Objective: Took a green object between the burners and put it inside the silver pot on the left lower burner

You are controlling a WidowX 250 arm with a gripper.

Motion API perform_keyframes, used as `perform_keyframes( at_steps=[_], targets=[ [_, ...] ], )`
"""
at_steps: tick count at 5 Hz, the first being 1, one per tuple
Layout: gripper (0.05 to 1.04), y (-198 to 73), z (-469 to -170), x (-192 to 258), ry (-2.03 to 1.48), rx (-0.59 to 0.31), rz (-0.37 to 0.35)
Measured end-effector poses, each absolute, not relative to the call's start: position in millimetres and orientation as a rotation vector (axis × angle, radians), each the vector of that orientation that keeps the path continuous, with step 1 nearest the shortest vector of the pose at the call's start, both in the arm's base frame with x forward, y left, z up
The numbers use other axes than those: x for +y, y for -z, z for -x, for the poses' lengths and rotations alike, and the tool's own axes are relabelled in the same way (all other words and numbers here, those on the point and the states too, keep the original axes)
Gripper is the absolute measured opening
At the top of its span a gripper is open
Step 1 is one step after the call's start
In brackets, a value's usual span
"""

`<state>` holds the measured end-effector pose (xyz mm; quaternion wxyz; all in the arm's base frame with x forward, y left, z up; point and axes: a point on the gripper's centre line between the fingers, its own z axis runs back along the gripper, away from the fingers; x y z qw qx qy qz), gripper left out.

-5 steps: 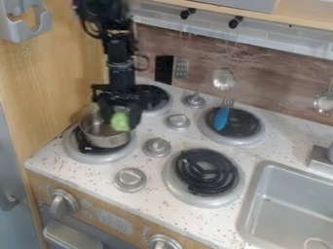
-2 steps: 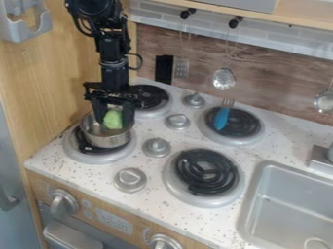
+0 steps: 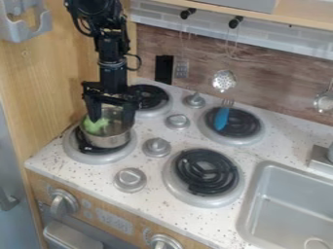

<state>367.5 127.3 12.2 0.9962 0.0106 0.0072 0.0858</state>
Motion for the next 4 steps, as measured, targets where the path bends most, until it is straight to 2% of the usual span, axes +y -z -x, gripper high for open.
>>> perform_keyframes(
  at_steps=[2,4],
  targets=[
    [0.999,-48,-375,103,-0.013,-0.078,-0.042],
    [0.999,-48,-377,70,0.093,-0.053,-0.040]
  ],
)
